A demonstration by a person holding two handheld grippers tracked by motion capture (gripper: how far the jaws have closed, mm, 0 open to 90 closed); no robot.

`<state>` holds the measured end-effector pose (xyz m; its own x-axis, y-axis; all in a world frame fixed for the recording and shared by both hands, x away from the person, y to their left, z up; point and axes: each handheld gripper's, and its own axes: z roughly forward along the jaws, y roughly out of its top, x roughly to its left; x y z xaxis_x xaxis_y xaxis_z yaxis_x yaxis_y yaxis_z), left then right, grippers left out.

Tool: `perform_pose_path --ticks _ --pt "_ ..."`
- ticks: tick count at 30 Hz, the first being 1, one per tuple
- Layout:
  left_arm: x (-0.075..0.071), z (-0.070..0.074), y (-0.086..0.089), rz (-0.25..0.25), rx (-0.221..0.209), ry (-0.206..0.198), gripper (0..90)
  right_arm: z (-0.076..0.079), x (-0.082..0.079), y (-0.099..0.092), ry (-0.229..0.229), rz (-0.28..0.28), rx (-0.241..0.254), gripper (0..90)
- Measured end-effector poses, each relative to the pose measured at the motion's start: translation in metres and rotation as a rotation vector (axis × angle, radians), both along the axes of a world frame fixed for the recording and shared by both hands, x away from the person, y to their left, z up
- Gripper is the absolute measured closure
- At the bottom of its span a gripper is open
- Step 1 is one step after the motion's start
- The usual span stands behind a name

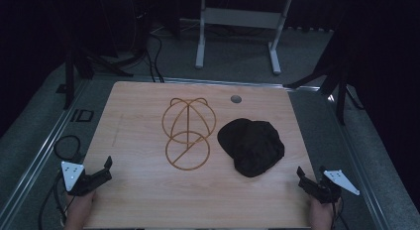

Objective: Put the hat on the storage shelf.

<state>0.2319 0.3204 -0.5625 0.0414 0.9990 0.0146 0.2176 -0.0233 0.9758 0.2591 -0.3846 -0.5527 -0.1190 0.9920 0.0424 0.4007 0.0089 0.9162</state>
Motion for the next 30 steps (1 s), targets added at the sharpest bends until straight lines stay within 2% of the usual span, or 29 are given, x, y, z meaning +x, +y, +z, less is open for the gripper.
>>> perform_pose_path --ticks 4,7,8,10,11,12,14,16,18,19,20,21,22,23,30 --pt "0.000 0.000 0.000 0.002 0.001 0.000 1.7 0.000 -0.001 -0.002 0.000 0.014 0.026 12.5" --pt "0.000 0.000 0.000 0.001 -0.002 0.001 1.7 0.000 -0.002 -0.002 0.011 0.026 0.019 12.5" --pt "0.000 0.000 0.000 0.000 -0.001 0.001 1.8 0.001 -0.004 -0.002 0.020 0.073 0.028 12.5" --pt "0.000 0.000 0.000 -0.001 -0.002 0.001 1.7 0.005 -0.004 -0.002 0.038 0.109 0.037 12.4" --pt "0.000 0.000 0.000 -0.002 -0.003 0.002 1.7 0.009 -0.003 -0.001 0.045 0.166 0.060 12.2" --pt "0.000 0.000 0.000 -0.002 -0.003 0.002 1.8 0.011 -0.003 -0.001 0.053 0.195 0.070 12.2" --pt "0.000 0.000 0.000 -0.002 -0.004 0.002 1.7 0.019 0.001 0.004 0.081 0.254 0.054 12.2" --pt "0.000 0.000 0.000 -0.002 -0.005 0.002 1.8 0.025 0.003 0.009 0.082 0.276 0.026 12.3" --pt "0.000 0.000 0.000 -0.003 -0.006 0.002 1.7 0.031 0.005 0.012 0.083 0.297 0.019 12.3" --pt "0.000 0.000 0.000 -0.005 -0.005 0.002 1.7 0.038 0.009 0.018 0.089 0.333 0.011 12.3" --pt "0.000 0.000 0.000 -0.005 -0.005 0.002 1.7 0.038 0.009 0.018 0.089 0.333 0.011 12.3" --pt "0.000 0.000 0.000 -0.006 -0.005 0.001 1.8 0.045 0.014 0.024 0.104 0.391 0.015 12.3" --pt "0.000 0.000 0.000 -0.006 -0.005 0.001 1.8 0.045 0.014 0.024 0.104 0.391 0.015 12.3" --pt "0.000 0.000 0.000 -0.008 -0.007 0.002 1.7 0.052 0.020 0.031 0.113 0.435 0.020 12.5" --pt "0.000 0.000 0.000 -0.010 -0.007 0.001 1.8 0.066 0.037 0.055 0.079 0.498 -0.001 13.0"
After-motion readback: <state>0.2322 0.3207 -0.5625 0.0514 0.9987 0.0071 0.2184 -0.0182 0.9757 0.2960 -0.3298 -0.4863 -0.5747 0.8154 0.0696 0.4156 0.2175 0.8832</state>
